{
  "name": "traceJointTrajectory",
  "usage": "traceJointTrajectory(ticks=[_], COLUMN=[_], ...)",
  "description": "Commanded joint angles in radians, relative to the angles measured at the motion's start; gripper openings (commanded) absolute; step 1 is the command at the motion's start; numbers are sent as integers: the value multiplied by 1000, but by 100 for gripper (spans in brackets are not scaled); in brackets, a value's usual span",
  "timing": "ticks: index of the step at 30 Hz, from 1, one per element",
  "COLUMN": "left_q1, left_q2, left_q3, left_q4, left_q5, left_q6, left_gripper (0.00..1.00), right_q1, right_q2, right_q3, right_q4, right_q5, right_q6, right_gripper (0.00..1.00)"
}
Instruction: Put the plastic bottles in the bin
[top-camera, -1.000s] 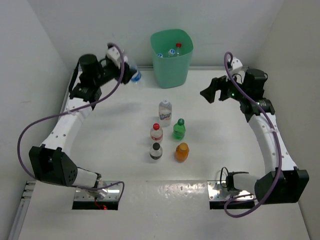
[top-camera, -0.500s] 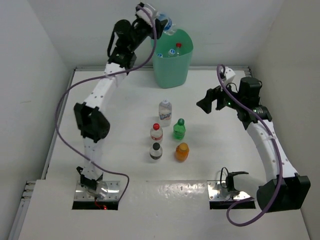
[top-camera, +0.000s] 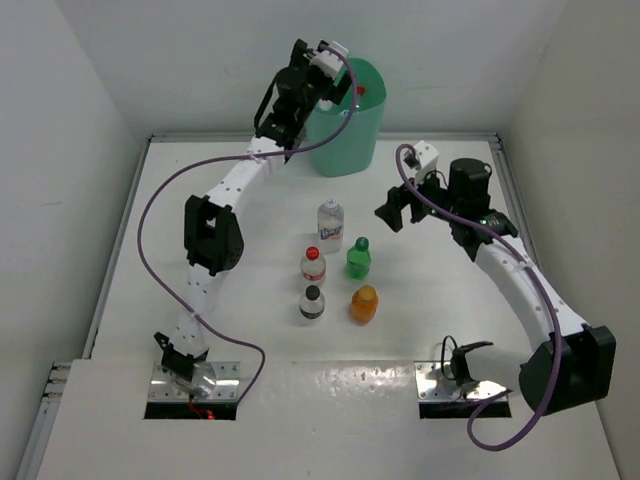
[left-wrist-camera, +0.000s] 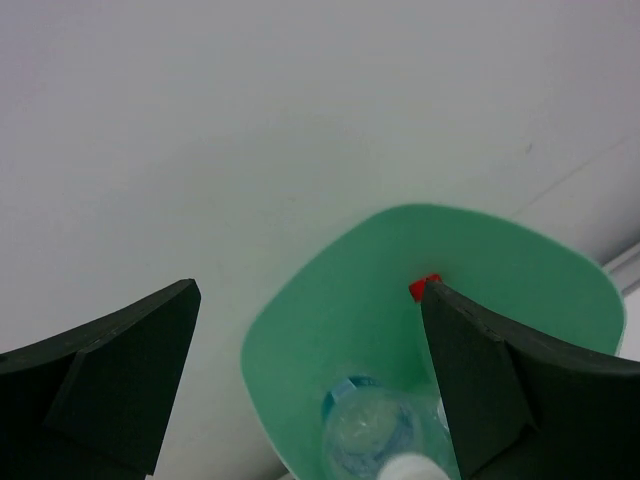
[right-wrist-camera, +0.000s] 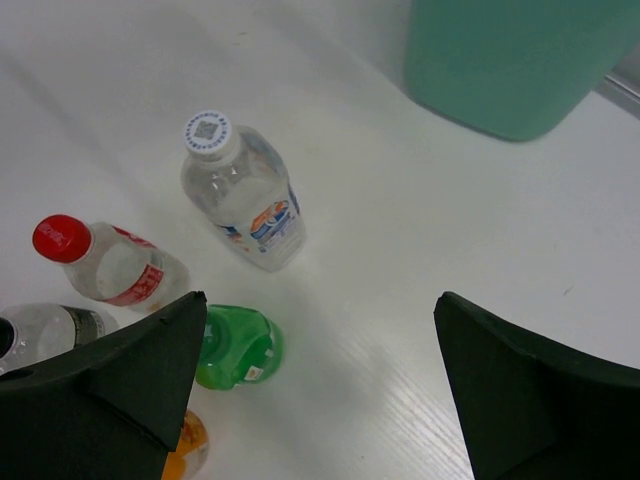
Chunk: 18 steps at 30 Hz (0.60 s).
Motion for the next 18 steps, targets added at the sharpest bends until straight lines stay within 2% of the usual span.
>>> traceJointTrajectory(ticks=[1, 4, 8, 10, 14, 15, 18], left_q1=[-18, -18, 4, 31, 90, 111, 159], left_q2=[-208, -299, -520, -595, -797, -834, -952], left_q3=[44, 17, -55, -103, -336, -443, -612], left_q4=[101, 92, 27, -26, -89, -89, -118], left_q5=[-58, -78, -78, -78, -68, -68, -48], left_q6=[57, 51, -6, -38, -49, -58, -132], left_gripper=[100, 100, 100, 100, 100, 100, 100], right_q1=[53, 92, 114, 120, 126, 129, 139], right_q2=[29, 64, 133, 159, 214, 227, 256], right_q3=[-14, -1, 38, 55, 53, 56, 69], right_q4=[129, 175, 222, 224, 242, 238, 261], right_q5=[21, 31, 11, -57, -164, -196, -247], right_q6=[-20, -27, -56, -70, -121, -132, -109], right_gripper=[94, 94, 94, 94, 95, 95, 95])
